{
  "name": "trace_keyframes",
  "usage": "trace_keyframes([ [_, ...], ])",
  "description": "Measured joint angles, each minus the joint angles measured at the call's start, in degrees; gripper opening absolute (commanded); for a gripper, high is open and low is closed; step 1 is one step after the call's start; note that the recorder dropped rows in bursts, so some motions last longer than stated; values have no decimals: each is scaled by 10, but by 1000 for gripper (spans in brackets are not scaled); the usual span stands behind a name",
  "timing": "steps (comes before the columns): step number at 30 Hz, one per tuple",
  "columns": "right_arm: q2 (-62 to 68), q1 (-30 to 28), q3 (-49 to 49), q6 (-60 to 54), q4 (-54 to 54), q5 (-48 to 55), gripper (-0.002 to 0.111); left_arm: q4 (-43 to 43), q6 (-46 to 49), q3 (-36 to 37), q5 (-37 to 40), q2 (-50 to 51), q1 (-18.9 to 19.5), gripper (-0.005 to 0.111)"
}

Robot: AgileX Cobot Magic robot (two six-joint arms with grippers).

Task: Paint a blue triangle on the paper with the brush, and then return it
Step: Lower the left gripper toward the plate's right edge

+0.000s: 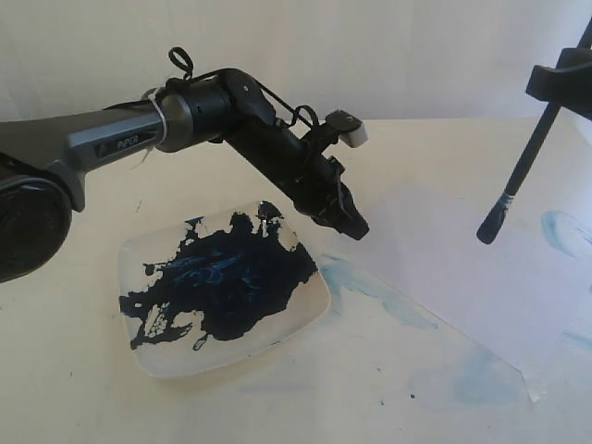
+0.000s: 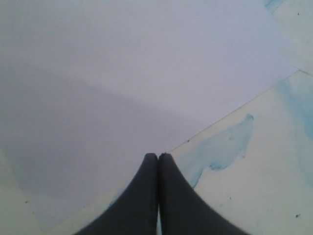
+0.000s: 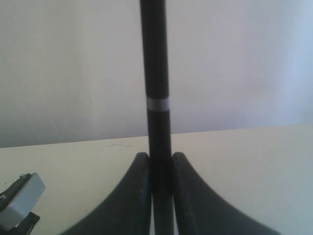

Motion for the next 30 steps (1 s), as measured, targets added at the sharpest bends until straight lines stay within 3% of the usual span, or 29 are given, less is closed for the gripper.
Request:
trace_keyframes([
  [13,27,0,0,0,0,-27,0,3,-8,-31,-71,42,0,0],
  [30,65,0,0,0,0,-65,0,16,-9,-31,-69,58,0,0],
])
